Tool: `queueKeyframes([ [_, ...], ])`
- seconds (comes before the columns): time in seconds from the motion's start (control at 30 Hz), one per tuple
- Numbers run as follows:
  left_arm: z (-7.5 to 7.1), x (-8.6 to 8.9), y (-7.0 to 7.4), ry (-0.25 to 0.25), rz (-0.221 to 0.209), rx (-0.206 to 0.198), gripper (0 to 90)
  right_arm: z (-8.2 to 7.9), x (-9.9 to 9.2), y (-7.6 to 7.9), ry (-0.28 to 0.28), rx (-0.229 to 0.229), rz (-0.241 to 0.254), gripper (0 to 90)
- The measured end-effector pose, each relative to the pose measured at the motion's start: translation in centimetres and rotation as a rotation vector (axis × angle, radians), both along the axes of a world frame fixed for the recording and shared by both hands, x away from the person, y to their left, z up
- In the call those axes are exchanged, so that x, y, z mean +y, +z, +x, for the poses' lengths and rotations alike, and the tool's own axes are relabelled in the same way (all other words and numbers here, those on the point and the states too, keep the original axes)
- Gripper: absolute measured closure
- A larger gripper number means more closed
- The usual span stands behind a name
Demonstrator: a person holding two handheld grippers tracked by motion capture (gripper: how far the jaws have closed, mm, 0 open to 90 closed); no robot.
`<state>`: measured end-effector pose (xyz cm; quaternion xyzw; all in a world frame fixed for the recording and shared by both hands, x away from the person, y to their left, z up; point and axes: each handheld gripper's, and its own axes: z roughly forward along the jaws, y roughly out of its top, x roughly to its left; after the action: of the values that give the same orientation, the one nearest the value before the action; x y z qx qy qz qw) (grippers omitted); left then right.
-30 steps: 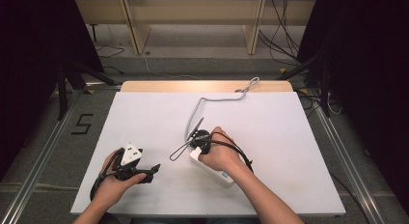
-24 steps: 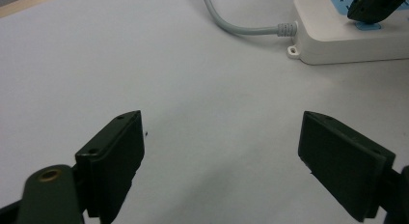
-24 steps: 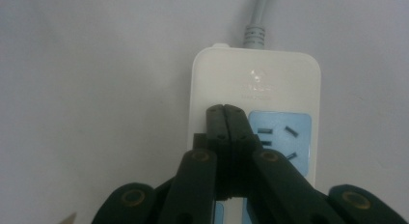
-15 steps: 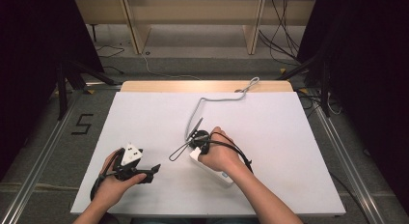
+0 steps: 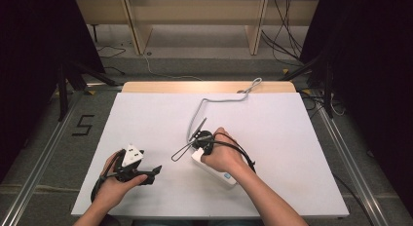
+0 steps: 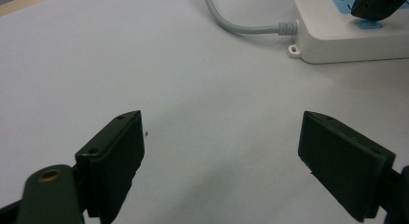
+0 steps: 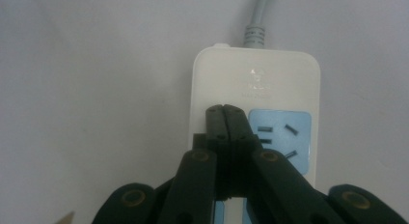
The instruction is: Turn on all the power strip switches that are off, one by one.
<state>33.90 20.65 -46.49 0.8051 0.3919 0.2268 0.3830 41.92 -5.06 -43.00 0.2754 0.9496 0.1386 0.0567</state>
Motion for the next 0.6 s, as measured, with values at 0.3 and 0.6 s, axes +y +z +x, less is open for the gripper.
queueKeyframes([
  [0.3,-0.05,-0.04,0.01,0.000,0.000,0.001,16.3,-0.04,-0.32,0.36,-0.008,0.005,0.008,90.0],
  [0.6,0.00,0.01,0.01,0.001,0.001,-0.001,16.4,-0.39,-1.01,0.86,-0.009,0.010,0.002,90.0],
])
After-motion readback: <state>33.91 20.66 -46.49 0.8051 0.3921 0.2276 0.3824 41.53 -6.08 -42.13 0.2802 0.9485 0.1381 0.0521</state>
